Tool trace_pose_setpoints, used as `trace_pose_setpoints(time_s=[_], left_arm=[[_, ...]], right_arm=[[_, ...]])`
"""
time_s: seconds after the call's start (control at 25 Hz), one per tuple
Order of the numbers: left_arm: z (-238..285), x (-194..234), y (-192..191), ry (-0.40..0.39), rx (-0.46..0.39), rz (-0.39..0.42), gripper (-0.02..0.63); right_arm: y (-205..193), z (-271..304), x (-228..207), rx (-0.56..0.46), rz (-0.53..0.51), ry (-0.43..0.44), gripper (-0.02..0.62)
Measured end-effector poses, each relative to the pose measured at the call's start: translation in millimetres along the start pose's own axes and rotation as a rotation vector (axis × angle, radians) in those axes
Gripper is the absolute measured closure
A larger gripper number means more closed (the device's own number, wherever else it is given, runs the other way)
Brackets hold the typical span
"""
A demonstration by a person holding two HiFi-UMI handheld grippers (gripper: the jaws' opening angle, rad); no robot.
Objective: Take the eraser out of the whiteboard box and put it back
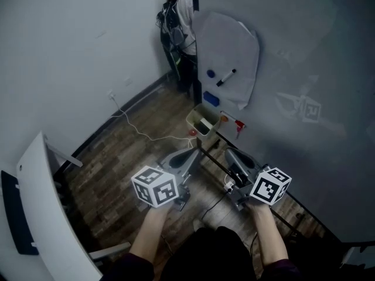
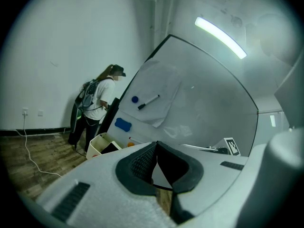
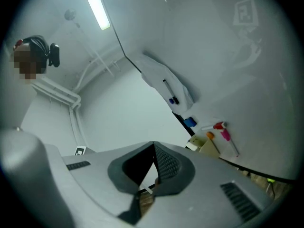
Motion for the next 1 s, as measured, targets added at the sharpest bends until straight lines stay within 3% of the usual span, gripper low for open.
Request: trace_pose_setpoints(time_s=[1.0], left_arm=[[46,48,11,0.026,0.031,-0.035,0.6]], right_arm=[[21,48,-49,0.028,0.039,0.001,0.591]])
Point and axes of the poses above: the fingertips, and each gripper's own axes: z forward along the fingers, x to its left, y out of its top, the point moved 6 cm from there along -z, backward along the fingers, and after that the axes turned 3 degrees about x, right-handed, at the moved point
